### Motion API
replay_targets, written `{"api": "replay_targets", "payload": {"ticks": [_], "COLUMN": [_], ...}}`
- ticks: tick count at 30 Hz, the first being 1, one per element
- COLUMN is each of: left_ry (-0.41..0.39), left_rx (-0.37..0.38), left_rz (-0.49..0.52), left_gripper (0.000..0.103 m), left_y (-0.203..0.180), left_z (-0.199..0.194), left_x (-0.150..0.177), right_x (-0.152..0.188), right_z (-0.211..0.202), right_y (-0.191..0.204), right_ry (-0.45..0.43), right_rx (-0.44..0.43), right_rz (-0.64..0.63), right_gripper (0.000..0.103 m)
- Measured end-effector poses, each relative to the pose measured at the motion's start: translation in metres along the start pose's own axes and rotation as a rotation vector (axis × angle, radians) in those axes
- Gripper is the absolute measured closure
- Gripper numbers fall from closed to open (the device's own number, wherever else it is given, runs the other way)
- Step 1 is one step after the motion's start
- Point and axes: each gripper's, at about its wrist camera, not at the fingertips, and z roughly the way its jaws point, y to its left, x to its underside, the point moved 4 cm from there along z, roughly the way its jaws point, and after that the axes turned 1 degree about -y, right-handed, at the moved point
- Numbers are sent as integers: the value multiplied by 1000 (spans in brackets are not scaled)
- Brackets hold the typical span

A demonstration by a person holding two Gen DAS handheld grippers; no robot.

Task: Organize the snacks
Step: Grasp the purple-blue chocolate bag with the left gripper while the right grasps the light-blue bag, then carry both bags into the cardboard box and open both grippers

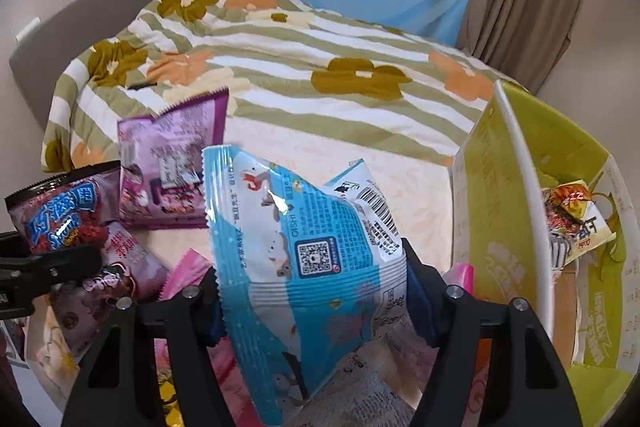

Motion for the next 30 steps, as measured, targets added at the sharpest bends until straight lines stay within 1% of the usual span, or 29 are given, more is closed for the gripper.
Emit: {"api": "replay_targets", "payload": {"ticks": [5, 10, 17, 20, 24, 28, 30], "left_ry": [-33, -75, -131, -152, -178, -187, -181], "left_rx": [14, 43, 104, 136, 175, 197, 213], "left_rz": [3, 22, 99, 140, 195, 266, 279], "left_gripper": [43, 42, 42, 42, 42, 42, 42], "left_y": [-3, -13, -45, -68, -109, -164, -188], "left_z": [-22, -48, -85, -97, -109, -110, -105], "left_x": [-1, -1, -7, -13, -20, -22, -22], "right_x": [-8, -9, -9, -9, -8, -4, 0], "right_z": [-22, -51, -105, -129, -159, -182, -188], "right_y": [2, 2, -6, -19, -44, -84, -105], "right_ry": [-30, -68, -117, -136, -162, -185, -187], "right_rx": [-14, -25, -42, -26, -4, 31, 40], "right_rz": [27, 56, 117, 145, 194, 242, 267], "right_gripper": [38, 38, 38, 38, 38, 37, 37]}}
